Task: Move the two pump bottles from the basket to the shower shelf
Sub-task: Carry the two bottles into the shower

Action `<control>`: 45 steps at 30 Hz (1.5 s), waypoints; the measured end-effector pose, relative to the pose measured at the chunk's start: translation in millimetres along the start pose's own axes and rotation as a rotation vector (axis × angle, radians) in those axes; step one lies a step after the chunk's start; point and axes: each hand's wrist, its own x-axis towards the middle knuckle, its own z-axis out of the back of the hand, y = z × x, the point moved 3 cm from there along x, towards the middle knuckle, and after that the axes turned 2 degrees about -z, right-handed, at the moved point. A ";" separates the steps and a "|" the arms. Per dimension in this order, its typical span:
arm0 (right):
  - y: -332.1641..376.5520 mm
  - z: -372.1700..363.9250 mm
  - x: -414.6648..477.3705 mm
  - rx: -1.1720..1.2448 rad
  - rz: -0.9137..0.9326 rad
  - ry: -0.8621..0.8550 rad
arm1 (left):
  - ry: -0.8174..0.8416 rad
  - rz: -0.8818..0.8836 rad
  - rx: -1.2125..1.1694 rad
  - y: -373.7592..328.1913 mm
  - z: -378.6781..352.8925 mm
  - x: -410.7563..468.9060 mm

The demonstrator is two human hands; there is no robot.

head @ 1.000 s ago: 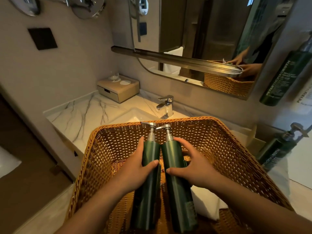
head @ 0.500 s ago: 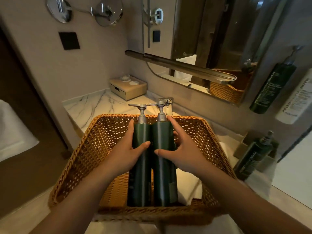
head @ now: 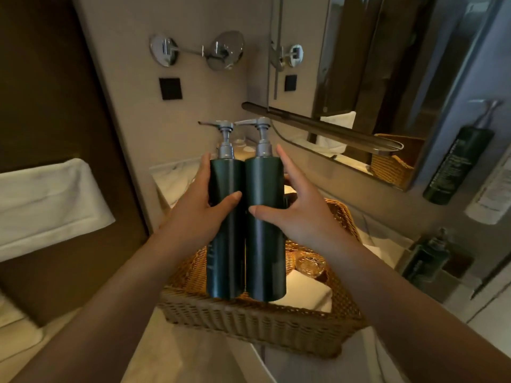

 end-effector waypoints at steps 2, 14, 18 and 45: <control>4.6 -6.8 -6.2 0.025 0.024 0.036 | -0.034 -0.002 0.002 -4.9 10.7 -13.6; 17.8 -114.3 -43.6 0.205 -0.002 0.306 | -0.238 0.121 0.035 33.2 77.9 -124.7; 19.6 -170.4 -50.9 0.234 -0.011 0.384 | -0.307 0.215 0.032 62.6 110.0 -160.0; 107.4 -654.9 -95.1 0.395 -0.086 1.063 | -1.027 0.664 0.129 195.6 434.5 -435.5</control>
